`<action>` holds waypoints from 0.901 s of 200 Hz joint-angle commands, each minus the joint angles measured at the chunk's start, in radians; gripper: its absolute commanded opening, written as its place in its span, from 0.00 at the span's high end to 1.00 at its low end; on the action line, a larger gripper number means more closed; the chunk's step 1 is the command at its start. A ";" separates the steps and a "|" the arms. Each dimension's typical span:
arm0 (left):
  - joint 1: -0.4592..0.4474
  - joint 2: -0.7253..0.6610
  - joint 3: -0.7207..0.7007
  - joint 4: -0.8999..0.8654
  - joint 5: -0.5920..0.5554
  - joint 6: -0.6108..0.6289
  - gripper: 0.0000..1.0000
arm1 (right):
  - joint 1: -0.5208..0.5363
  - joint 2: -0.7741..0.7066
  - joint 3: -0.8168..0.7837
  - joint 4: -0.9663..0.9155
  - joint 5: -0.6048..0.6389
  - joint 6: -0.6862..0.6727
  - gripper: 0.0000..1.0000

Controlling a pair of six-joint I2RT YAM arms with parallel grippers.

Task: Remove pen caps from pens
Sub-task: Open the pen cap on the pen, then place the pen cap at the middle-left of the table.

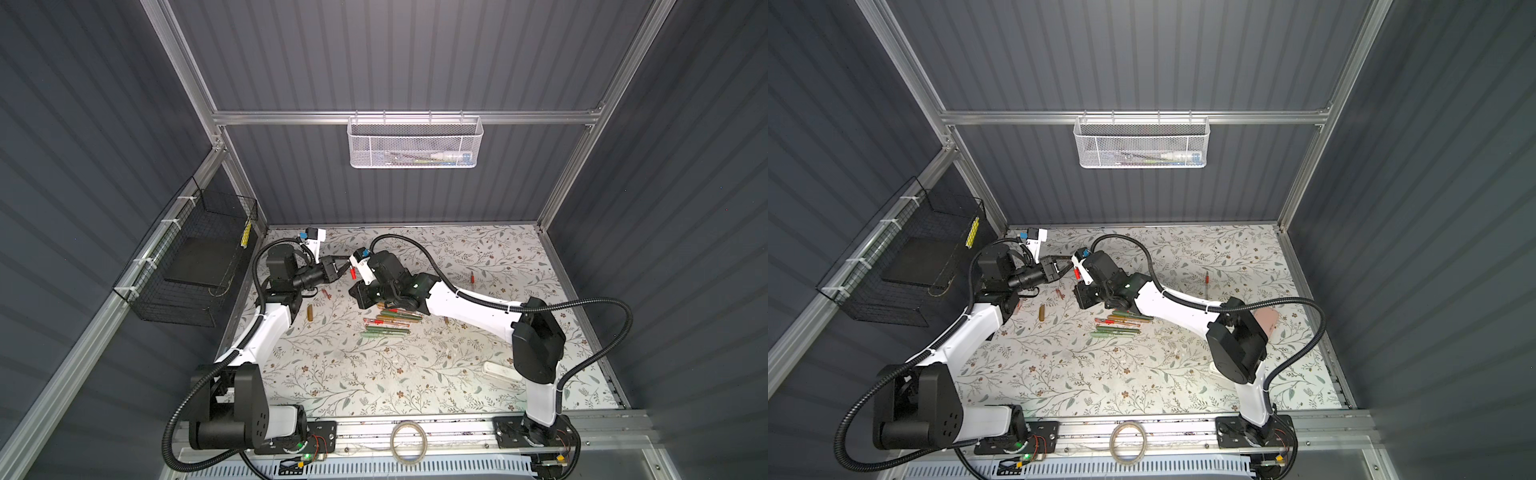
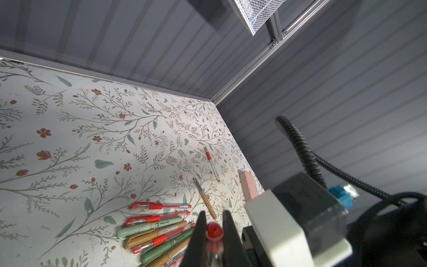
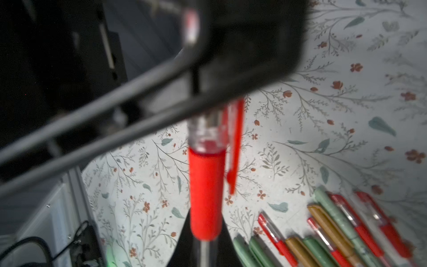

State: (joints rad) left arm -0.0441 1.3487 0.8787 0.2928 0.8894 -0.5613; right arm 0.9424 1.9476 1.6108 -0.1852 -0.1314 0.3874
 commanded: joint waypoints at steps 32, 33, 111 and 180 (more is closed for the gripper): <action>0.040 0.009 0.002 -0.002 -0.015 0.001 1.00 | -0.004 -0.073 -0.208 0.090 -0.004 0.068 1.00; 0.040 0.010 0.002 -0.002 -0.016 0.000 1.00 | -0.004 -0.073 -0.208 0.090 -0.004 0.068 1.00; 0.127 0.010 -0.002 0.017 -0.053 -0.017 1.00 | 0.047 -0.224 -0.550 0.261 0.021 0.110 1.00; 0.126 0.048 0.047 -0.212 -0.209 0.128 1.00 | 0.016 -0.337 -0.598 0.172 0.113 0.079 1.00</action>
State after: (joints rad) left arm 0.0868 1.3643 0.8726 0.1997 0.7670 -0.5182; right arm 0.9775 1.6558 1.0183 0.0429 -0.0711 0.4889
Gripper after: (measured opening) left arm 0.122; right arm 0.105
